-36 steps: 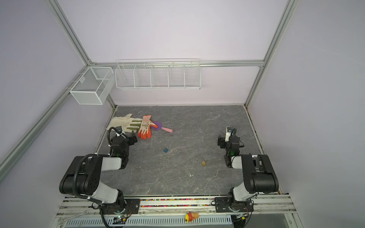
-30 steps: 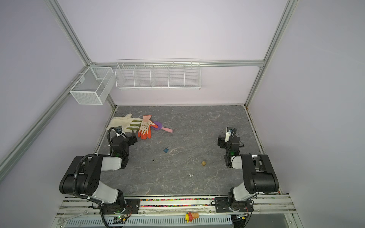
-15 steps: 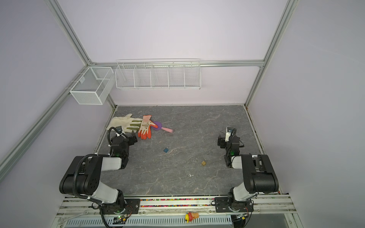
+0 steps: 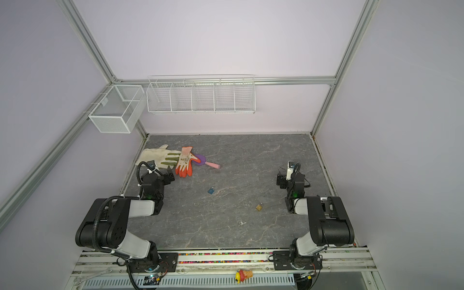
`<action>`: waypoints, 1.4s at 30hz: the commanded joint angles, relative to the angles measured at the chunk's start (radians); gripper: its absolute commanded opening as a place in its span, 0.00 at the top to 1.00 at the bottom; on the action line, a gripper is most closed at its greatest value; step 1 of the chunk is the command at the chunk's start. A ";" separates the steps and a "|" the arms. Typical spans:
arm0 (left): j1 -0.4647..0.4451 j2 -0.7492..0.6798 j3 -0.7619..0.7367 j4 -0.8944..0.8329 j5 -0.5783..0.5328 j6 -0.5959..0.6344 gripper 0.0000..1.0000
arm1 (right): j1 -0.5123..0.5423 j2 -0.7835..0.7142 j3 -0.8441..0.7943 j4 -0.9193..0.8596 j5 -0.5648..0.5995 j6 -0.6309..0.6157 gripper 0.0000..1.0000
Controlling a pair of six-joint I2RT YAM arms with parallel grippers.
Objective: Unlock with the key
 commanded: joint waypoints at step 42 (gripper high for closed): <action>-0.147 -0.731 0.217 -1.183 0.309 -0.551 0.01 | 0.309 -0.453 0.392 -1.423 -0.198 0.593 0.12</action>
